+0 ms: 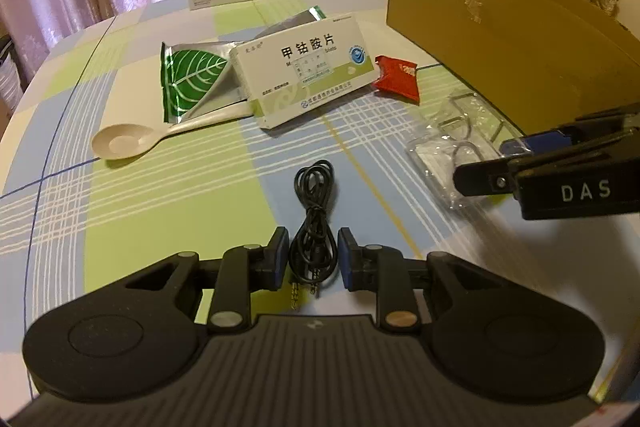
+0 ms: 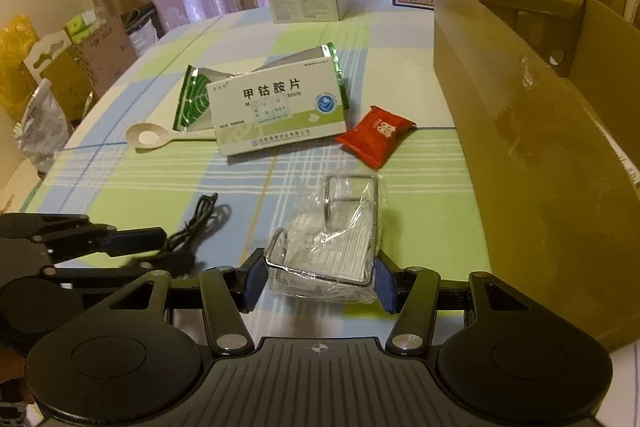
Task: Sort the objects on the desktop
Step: 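Move the right tool to the clear plastic tray while the left tool approaches the black cable, then grasp the clear plastic tray with the right tool while the left tool grasps the black cable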
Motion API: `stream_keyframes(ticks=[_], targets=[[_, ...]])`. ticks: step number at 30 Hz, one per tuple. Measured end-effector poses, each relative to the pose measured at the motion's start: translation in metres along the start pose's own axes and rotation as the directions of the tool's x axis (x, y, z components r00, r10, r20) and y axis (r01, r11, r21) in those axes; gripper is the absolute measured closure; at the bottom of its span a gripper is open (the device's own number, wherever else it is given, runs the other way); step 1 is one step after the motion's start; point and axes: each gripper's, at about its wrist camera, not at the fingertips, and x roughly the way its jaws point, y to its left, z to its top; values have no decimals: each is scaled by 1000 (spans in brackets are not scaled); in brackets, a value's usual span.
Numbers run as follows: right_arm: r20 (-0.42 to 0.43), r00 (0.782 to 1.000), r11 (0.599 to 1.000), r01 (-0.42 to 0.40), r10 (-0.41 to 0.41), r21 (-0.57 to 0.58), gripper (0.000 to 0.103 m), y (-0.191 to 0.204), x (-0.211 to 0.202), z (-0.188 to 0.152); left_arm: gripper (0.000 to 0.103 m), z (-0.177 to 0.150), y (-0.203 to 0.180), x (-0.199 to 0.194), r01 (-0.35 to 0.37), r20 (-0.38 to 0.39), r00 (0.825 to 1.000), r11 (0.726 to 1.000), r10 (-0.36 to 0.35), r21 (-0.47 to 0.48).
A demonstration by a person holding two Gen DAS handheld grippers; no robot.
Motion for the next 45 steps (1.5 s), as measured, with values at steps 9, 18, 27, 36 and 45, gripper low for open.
stream_keyframes(ticks=[9, 18, 27, 36, 45], targets=[[18, 1000, 999, -9, 8, 36, 35, -3, 2, 2, 70, 5, 9, 13, 29, 8, 1000, 999, -29, -28], [6, 1000, 999, -3, 3, 51, 24, -1, 11, 2, 86, 6, 20, 8, 35, 32, 999, 995, -32, -92], [-28, 1000, 999, 8, -6, 52, 38, 2, 25, 1, 77, 3, 18, 12, 17, 21, 1000, 998, -16, -68], [-11, 1000, 999, 12, -12, 32, 50, 5, 21, 2, 88, 7, 19, 14, 10, 1, 1000, 998, -10, -61], [70, 998, 1000, -8, 6, 25, 50, 5, -2, 4, 95, 7, 14, 0, 11, 34, 999, 997, -8, -76]])
